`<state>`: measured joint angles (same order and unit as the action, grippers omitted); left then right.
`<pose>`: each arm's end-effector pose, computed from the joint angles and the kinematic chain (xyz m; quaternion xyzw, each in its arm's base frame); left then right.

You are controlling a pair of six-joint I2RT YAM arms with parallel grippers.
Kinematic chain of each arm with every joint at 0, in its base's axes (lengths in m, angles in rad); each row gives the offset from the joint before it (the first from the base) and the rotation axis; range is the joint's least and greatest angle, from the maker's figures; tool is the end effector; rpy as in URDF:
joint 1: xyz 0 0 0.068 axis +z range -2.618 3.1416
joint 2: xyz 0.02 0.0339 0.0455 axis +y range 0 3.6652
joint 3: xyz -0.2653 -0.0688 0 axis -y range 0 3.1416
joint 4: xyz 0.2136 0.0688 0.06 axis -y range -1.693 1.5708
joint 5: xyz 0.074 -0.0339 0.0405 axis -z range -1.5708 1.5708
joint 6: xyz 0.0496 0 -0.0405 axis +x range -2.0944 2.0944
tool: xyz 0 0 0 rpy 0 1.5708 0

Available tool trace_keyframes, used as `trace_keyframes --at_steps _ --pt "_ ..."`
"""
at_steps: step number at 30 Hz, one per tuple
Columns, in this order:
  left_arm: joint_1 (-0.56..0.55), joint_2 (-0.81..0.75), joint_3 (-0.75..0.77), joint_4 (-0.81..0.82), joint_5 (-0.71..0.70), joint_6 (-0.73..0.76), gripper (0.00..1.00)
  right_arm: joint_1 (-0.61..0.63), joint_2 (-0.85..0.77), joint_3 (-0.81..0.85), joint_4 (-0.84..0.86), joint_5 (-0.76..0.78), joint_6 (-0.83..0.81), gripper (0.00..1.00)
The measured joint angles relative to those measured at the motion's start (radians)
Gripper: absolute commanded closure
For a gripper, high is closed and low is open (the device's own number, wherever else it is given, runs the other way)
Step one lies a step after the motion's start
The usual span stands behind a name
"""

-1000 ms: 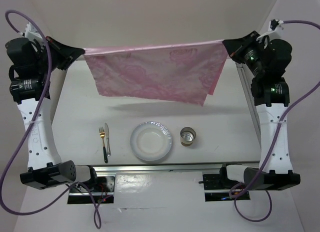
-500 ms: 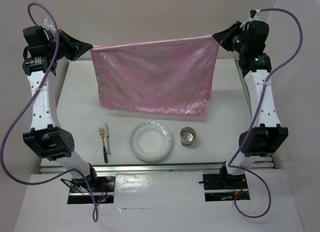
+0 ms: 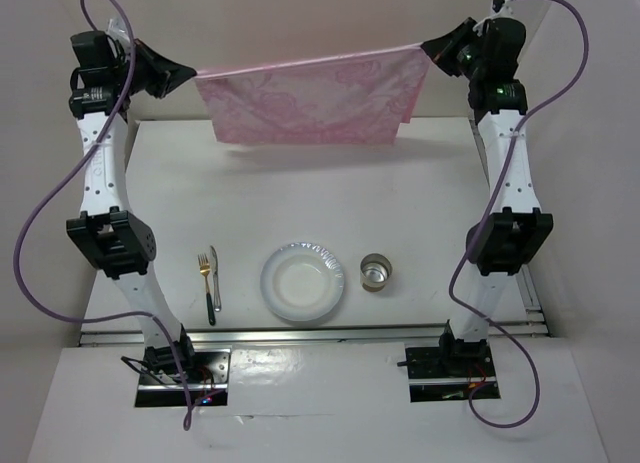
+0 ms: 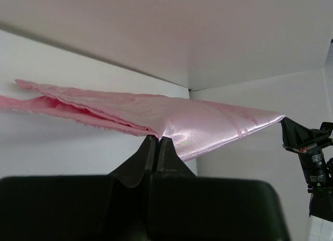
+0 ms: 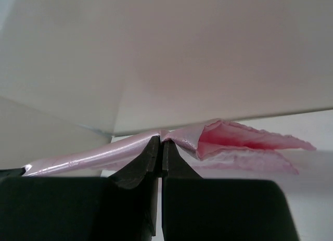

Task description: Set the dinner table for one person

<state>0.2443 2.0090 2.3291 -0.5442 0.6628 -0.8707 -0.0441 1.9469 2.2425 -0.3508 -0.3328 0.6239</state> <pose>0.4214 0.0736 0.4528 -0.2189 0.7346 -0.4237 0.4826 0.4253 -0.0025 0.4732 0.1273 0.7141 0.3090 0.6152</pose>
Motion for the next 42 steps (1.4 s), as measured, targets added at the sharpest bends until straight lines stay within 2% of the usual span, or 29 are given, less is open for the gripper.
trace_keyframes --at_steps 2,4,10,11,12,14,16,18,21,23,27,28,30,33,37,39,42 --pt "0.000 -0.016 -0.053 0.043 0.006 -0.001 1.00 0.000 -0.010 -0.032 0.027 0.001 0.002 1.00" --pt "0.000 -0.071 -0.193 0.097 0.008 0.002 1.00 0.000 -0.061 -0.154 0.065 0.002 0.003 1.00" --pt "0.003 -0.257 -0.719 0.185 -0.014 0.018 1.00 -0.020 -0.262 -0.680 0.148 -0.014 0.033 1.00" --pt "0.004 -0.279 -0.795 0.188 -0.021 0.031 0.96 -0.024 -0.293 -0.760 0.150 -0.021 0.039 0.97" --pt "0.005 -0.303 -0.865 0.188 -0.035 0.038 0.78 -0.028 -0.325 -0.844 0.164 -0.029 0.040 0.90" --pt "0.009 -0.353 -0.995 0.181 -0.057 0.069 0.22 -0.034 -0.393 -0.991 0.173 -0.050 0.037 0.61" --pt "0.014 -0.405 -1.098 0.156 -0.085 0.090 0.18 -0.039 -0.470 -1.123 0.166 -0.074 0.014 0.36" --pt "0.022 -0.463 -1.183 0.129 -0.124 0.111 0.15 -0.042 -0.541 -1.228 0.157 -0.092 -0.008 0.28" --pt "0.030 -0.525 -1.224 0.076 -0.186 0.137 0.15 -0.043 -0.654 -1.374 0.138 -0.101 -0.016 0.23" --pt "0.030 -0.547 -1.212 0.056 -0.225 0.148 0.17 -0.043 -0.717 -1.439 0.102 -0.086 -0.015 0.23" --pt "0.024 -0.544 -1.133 0.026 -0.283 0.170 0.31 -0.038 -0.750 -1.457 0.069 -0.038 -0.021 0.67" --pt "0.016 -0.536 -1.110 0.017 -0.306 0.180 0.31 -0.032 -0.745 -1.448 0.064 -0.024 -0.023 0.82" --pt "-0.017 -0.516 -1.080 0.008 -0.352 0.183 0.32 -0.019 -0.711 -1.408 0.058 -0.003 -0.029 0.92" --pt "-0.113 -0.475 -1.076 0.011 -0.423 0.169 0.34 0.000 -0.576 -1.288 0.069 0.001 -0.056 0.96" --pt "-0.261 -0.359 -1.069 0.008 -0.485 0.137 0.34 0.009 -0.335 -1.117 0.071 -0.026 -0.098 0.96" --pt "-0.297 -0.278 -1.041 0.003 -0.479 0.127 0.39 0.013 -0.232 -1.066 0.073 -0.028 -0.108 0.96" --pt "-0.303 -0.164 -0.997 -0.003 -0.478 0.123 0.41 0.024 -0.143 -1.058 0.056 -0.027 -0.109 0.98"
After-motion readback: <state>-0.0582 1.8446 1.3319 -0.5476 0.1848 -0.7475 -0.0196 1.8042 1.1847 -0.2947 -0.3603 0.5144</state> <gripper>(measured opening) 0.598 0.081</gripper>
